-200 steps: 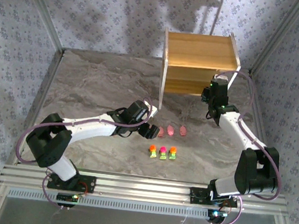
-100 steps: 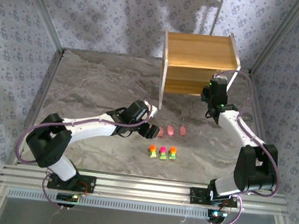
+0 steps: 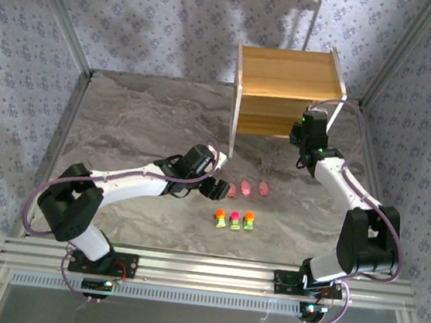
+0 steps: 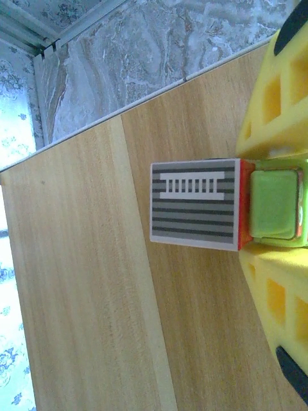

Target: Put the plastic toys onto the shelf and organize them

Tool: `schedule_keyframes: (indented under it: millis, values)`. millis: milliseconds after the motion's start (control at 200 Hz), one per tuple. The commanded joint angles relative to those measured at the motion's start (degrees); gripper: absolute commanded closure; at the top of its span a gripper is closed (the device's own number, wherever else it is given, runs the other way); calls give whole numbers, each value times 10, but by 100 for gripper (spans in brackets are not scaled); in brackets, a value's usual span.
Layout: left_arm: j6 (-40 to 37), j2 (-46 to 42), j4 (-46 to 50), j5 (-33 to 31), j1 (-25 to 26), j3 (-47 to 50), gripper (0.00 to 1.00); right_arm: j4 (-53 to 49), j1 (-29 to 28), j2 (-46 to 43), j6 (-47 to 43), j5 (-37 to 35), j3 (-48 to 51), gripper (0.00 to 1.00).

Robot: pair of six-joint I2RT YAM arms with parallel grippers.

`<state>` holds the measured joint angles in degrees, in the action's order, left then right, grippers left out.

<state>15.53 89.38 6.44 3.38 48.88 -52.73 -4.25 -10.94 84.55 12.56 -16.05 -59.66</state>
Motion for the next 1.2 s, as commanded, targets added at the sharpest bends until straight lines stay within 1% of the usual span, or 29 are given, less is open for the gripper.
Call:
schedule_keyframes:
  millis: [0,120,290,600,974,1194]
  values:
    - [-2,4,9,-5,3,-18,15,-11,3,5,-3,-10,-22,59]
    - [-2,4,9,-5,4,-18,15,-12,2,3,-2,-11,-20,58]
    - [-3,4,10,-6,3,-18,15,-14,-5,-9,-1,-15,-12,55]
    - [-3,0,11,-7,4,-18,15,-27,-13,-36,-2,-22,0,54]
    - [-4,-1,15,-15,4,-19,15,-40,-29,-91,8,-36,52,53]
    - [-4,-1,18,-25,3,-19,15,-68,-57,-149,21,-54,92,53]
